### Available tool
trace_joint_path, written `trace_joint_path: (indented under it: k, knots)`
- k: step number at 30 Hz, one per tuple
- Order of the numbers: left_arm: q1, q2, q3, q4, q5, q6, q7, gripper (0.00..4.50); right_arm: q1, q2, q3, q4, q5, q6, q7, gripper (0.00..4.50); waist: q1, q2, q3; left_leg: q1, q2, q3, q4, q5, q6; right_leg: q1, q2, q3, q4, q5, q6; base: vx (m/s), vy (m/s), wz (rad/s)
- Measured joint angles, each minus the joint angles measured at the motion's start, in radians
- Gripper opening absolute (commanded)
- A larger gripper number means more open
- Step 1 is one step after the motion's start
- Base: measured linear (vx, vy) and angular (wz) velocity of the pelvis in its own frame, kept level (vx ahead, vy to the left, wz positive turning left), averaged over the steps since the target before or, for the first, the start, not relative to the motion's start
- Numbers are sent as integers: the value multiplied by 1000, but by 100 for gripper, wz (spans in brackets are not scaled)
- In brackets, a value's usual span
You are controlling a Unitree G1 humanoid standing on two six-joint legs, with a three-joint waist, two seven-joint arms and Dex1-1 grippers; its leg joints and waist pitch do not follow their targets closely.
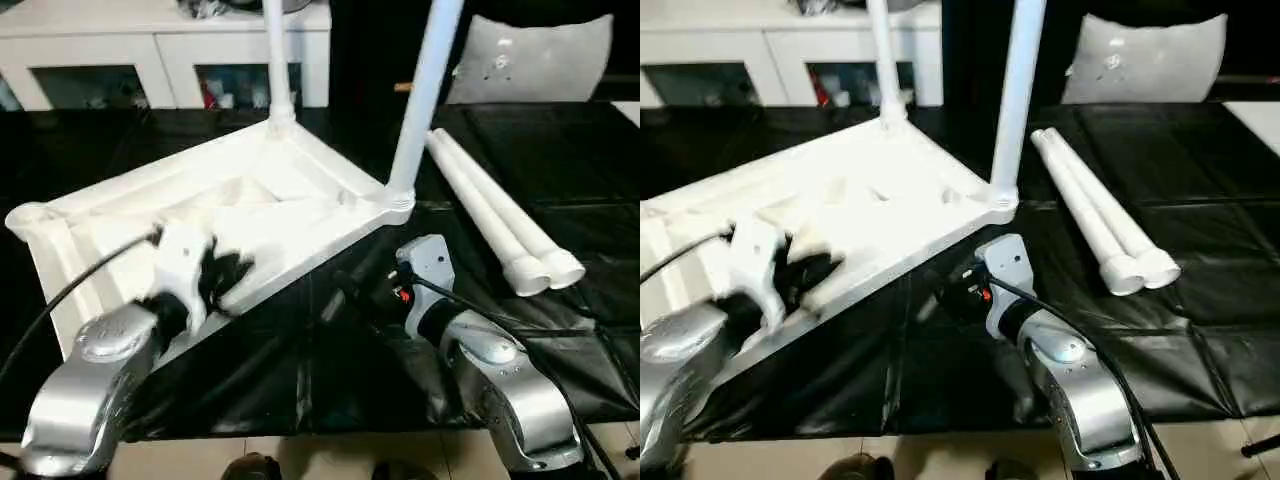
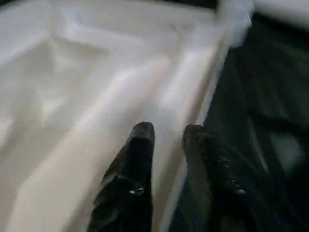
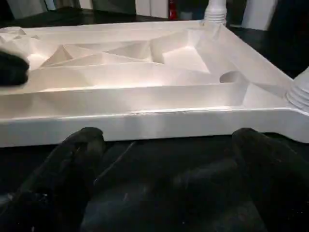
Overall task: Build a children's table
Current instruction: Rotate table base
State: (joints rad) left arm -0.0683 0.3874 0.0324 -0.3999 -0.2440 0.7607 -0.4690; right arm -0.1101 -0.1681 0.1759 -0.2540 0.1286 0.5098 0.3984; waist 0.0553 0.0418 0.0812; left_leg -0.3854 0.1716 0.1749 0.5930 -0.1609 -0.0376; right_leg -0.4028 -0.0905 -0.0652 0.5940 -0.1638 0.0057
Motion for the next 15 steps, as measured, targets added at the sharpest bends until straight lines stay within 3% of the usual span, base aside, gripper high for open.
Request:
trace_joint_path:
  k: [6,15]
  knots:
    - [14,56,-16,-27,-28,105,-38,186,10,-31,11,-2,14,0,36,450,-6,-1,-1,2,0,-1,0,0,0,1,0,-1,-4,-1,1,0,0,0]
    - [-66,109,-53,106,35,103,-24,242,9,-67,30,-2,18,7,70,450,-29,3,-2,2,-1,-7,0,0,0,8,0,-10,-27,-1,1,0,0,0]
